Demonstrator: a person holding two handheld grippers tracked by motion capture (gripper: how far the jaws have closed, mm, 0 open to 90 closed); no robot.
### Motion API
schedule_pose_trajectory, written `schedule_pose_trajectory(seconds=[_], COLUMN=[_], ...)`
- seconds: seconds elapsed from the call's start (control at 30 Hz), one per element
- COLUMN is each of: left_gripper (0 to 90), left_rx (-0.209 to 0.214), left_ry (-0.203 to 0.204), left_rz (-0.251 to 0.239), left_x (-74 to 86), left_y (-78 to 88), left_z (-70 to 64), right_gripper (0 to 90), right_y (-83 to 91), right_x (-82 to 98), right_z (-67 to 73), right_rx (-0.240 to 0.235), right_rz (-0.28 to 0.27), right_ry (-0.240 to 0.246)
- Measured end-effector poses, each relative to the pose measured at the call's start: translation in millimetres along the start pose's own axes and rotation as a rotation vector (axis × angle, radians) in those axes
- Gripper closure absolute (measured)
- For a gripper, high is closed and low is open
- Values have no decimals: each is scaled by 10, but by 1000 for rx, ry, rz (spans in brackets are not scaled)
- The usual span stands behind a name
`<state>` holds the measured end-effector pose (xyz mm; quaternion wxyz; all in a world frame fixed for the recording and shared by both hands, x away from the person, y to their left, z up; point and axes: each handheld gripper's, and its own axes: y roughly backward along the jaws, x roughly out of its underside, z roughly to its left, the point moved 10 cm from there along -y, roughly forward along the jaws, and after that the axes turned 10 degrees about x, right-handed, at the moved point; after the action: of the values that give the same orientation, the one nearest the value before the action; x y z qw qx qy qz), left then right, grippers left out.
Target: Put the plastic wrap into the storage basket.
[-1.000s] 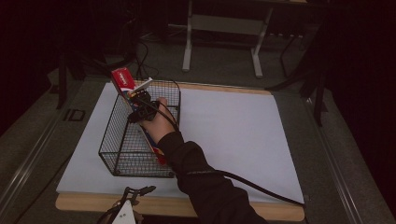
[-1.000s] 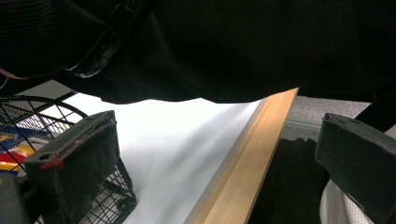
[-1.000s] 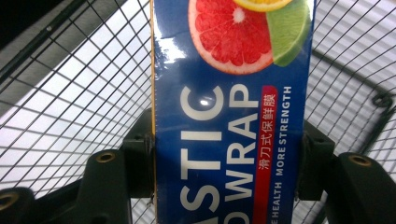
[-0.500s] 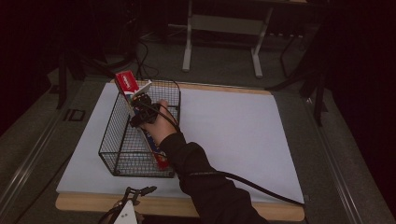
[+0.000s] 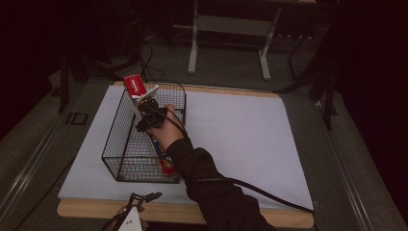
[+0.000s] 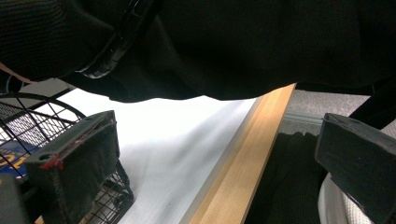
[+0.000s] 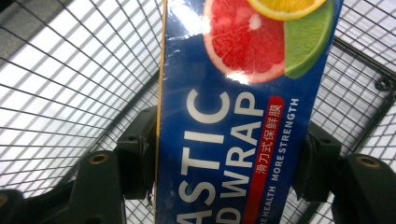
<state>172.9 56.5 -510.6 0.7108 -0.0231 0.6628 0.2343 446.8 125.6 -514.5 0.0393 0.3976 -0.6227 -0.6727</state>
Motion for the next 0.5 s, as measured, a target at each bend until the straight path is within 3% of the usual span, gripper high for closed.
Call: schedule_pose_trajectory(seconds=[0.2,0.5], left_gripper=[2,2], left_rx=[1,5], left_ry=[-3,3], left_rz=[8,9], left_x=[8,17], left_y=[-8,-5], left_z=[-4,-5], right_gripper=[358,357], right_y=[-102,-206], right_x=[47,60], right_z=[-92,-66], right_rx=[14,13], right_rz=[16,30], right_ry=[-35,-29])
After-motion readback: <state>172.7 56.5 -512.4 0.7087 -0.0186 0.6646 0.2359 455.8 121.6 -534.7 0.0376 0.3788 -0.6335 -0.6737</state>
